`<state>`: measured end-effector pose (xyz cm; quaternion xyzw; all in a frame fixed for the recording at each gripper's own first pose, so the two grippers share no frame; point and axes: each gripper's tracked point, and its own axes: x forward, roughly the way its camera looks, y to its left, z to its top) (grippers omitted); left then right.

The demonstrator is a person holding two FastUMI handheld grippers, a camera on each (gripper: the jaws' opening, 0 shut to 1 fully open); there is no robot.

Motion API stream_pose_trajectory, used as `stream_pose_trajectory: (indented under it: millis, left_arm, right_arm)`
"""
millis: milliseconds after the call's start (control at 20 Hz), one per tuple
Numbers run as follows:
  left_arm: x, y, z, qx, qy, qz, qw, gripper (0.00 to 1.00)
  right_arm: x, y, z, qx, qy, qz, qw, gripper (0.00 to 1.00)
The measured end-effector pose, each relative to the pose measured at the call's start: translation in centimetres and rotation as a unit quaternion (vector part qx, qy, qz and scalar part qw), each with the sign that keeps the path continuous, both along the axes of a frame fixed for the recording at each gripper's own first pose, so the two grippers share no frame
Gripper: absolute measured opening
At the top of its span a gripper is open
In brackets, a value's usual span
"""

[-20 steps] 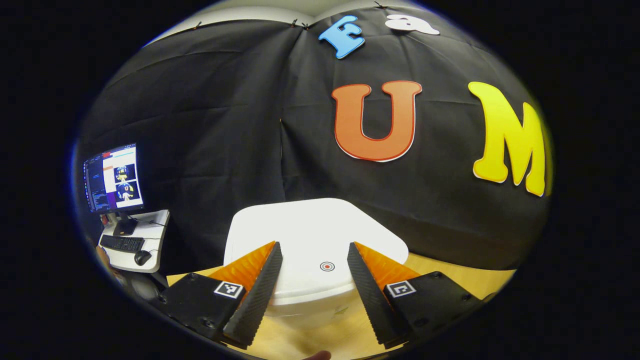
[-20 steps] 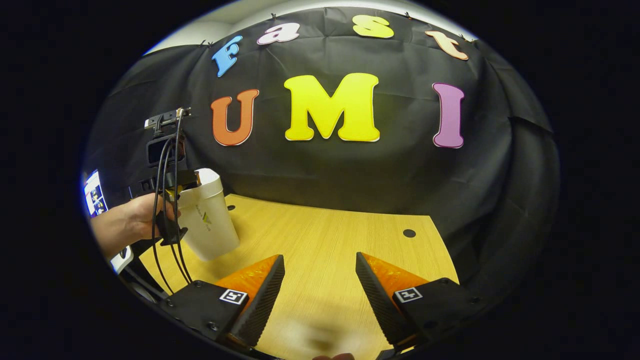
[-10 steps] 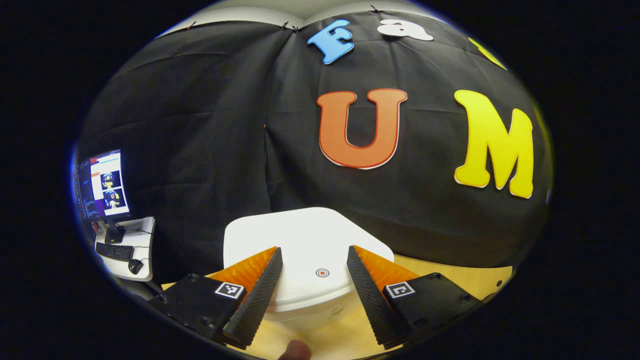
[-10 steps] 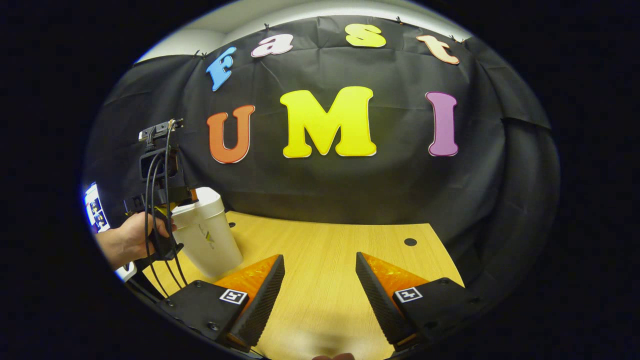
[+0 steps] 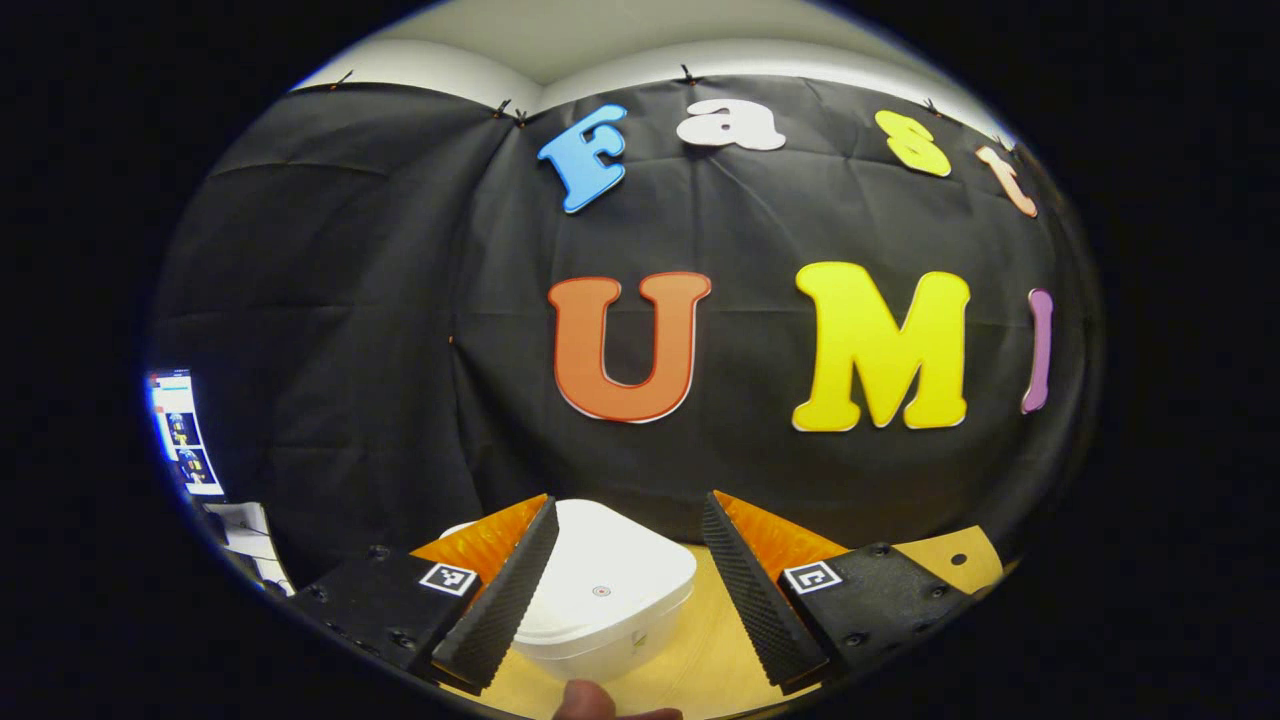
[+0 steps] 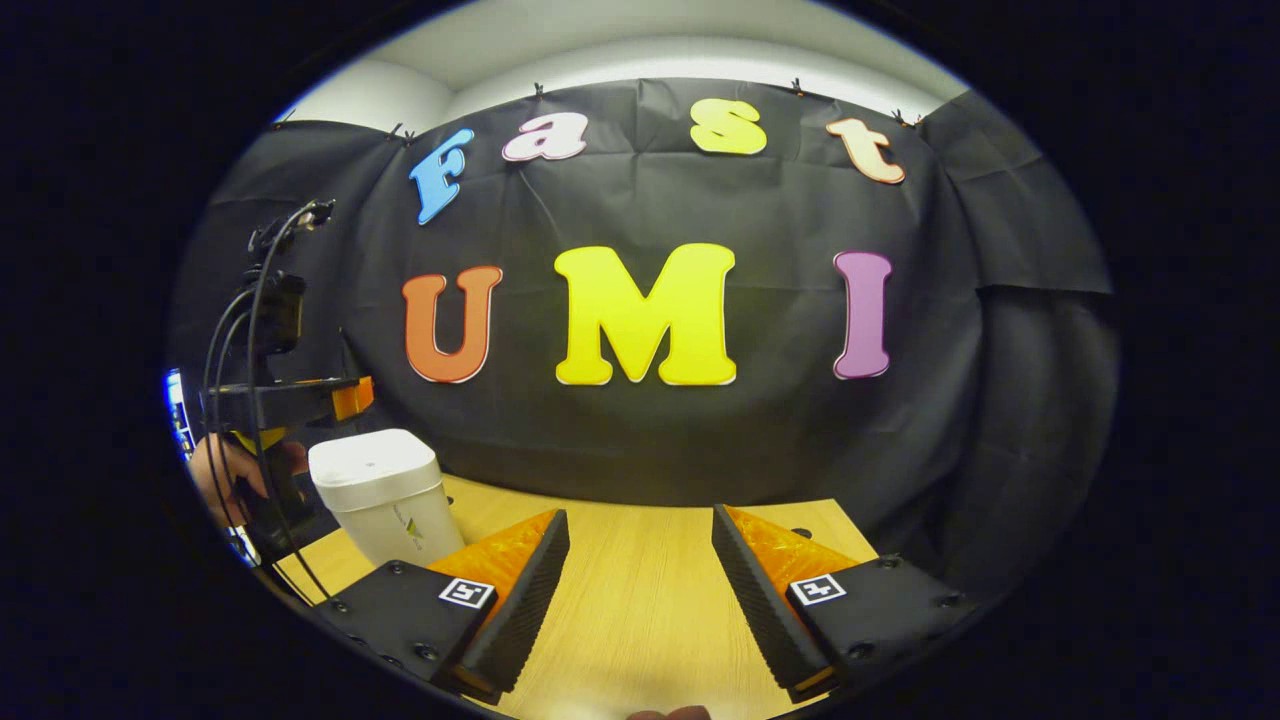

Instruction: Press the lid of the desktop garbage bin to open it, pick up the crumpled paper on the desktop and throw it into the bin, then pick up the pop can on the desktop and drop it into the bin, and finally close the garbage bin lid.

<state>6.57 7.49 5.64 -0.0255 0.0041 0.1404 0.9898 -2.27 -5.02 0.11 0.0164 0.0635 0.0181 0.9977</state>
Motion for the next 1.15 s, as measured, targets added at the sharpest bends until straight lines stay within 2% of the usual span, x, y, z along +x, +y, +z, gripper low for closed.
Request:
stream_pose_trajectory:
  millis: [300, 350, 400, 550, 850, 1150]
  left_arm:
    - [-4.2, -5.3, 2.9, -0.003, -0.033, -0.099, 0.995, 0.96]
    - [-5.1, -6.2, 2.9, 0.005, -0.037, -0.112, 0.993, 1.0]
    - [-5.7, -6.9, 3.1, 0.013, -0.042, -0.123, 0.991, 0.96]
    - [-7.7, -9.2, 3.7, 0.022, -0.062, -0.157, 0.985, 0.96]
    - [-10.0, -11.4, 4.1, 0.018, -0.08, -0.186, 0.979, 0.96]
    - [-10.4, -10.7, 3.1, 0.011, -0.068, -0.179, 0.982, 0.96]
  right_arm:
    - [-1.4, 0.3, 4.2, -0.015, -0.062, -0.038, 0.997, 0.92]
    - [-1.7, 0.5, 4.5, -0.018, -0.067, -0.041, 0.997, 0.92]
    - [-1.9, 0.8, 4.7, -0.019, -0.072, -0.041, 0.996, 0.92]
    - [-2.6, 1.6, 5.4, -0.023, -0.082, -0.042, 0.995, 0.92]
    - [-3.3, 1.7, 6.7, -0.024, -0.104, -0.046, 0.993, 0.91]
    - [-2.8, 2.3, 6.4, -0.019, -0.098, -0.034, 0.994, 0.93]
